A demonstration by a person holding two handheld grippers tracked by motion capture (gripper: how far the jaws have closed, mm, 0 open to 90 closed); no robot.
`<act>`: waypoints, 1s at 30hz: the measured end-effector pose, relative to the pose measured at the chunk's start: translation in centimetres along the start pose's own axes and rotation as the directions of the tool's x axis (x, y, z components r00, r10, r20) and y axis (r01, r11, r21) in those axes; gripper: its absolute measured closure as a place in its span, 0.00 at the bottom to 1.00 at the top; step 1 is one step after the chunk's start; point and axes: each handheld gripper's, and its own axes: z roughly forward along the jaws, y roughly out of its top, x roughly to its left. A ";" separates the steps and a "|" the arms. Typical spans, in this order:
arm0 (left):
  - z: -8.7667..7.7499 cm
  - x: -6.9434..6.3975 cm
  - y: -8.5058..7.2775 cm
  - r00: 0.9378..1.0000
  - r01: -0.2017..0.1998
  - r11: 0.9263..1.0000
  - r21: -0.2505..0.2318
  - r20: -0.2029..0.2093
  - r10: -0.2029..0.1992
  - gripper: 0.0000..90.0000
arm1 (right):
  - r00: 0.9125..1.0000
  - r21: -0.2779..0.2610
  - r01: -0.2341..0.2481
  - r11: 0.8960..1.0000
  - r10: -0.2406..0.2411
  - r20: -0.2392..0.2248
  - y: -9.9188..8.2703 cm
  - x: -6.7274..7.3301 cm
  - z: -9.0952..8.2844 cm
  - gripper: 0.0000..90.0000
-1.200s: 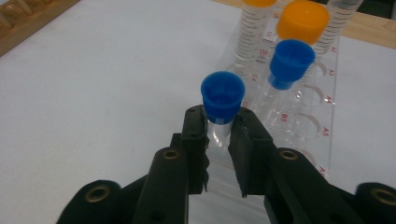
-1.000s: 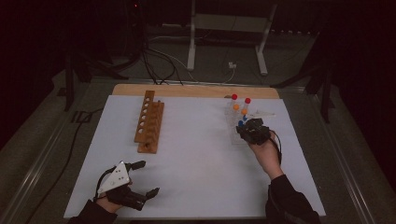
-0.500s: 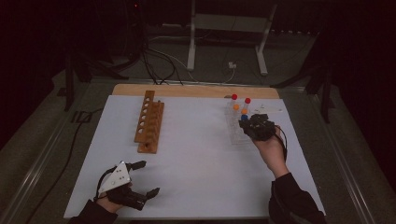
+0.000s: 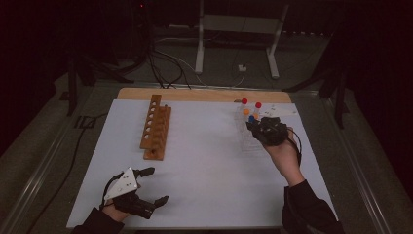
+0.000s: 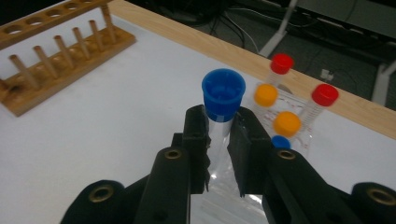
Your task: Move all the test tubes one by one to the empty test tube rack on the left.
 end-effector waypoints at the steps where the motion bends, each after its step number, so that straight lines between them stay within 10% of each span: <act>1: 0.1 0.0 0.1 1.000 0.006 1.000 0.012 0.002 -0.006 0.01 | 1.000 0.000 0.002 1.000 -0.002 -0.007 0.0 0.2 0.0 0.85; 15: 1.1 0.3 3.0 0.997 0.058 0.998 0.029 0.048 -0.060 0.01 | 0.992 0.016 0.075 0.997 -0.074 -0.101 -0.9 3.4 0.5 0.85; 30: 2.8 0.3 6.5 0.993 0.020 0.999 0.032 0.114 -0.023 0.01 | 0.972 0.026 0.121 0.992 -0.113 -0.207 -2.9 6.7 1.0 0.85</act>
